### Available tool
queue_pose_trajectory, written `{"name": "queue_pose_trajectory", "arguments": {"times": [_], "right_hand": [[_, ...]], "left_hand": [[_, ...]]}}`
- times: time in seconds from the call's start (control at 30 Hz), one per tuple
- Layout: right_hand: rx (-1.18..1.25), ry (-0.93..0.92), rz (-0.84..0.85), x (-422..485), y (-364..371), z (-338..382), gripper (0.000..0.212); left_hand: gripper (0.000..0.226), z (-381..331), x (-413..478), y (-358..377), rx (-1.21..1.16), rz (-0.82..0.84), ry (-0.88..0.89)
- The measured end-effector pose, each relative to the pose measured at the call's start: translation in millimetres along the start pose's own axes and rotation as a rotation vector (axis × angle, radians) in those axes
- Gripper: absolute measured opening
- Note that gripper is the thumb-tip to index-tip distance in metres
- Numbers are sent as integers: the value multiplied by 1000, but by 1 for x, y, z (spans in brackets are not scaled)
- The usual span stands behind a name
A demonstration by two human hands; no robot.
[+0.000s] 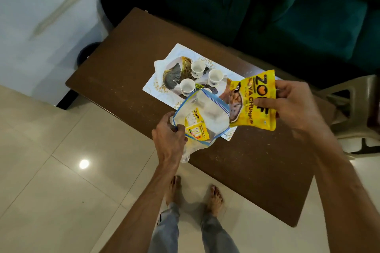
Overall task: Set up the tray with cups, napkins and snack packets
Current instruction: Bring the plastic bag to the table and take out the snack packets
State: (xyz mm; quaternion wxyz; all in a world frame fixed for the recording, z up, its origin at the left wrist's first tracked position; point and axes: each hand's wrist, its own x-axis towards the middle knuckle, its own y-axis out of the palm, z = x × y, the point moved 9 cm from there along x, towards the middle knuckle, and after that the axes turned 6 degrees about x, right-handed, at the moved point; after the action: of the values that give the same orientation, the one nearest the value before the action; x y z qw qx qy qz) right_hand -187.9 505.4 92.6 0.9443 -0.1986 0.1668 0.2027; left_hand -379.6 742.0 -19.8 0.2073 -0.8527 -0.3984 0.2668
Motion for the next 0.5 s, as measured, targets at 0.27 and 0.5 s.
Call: {"name": "queue_pose_trajectory", "arguments": {"times": [0.27, 0.5], "right_hand": [[179, 228, -247, 49, -30, -121, 29], [197, 471, -278, 85, 10, -236, 25]], "left_hand": [[41, -3, -7, 21, -14, 14, 38], [40, -5, -12, 32, -5, 8, 70]]}}
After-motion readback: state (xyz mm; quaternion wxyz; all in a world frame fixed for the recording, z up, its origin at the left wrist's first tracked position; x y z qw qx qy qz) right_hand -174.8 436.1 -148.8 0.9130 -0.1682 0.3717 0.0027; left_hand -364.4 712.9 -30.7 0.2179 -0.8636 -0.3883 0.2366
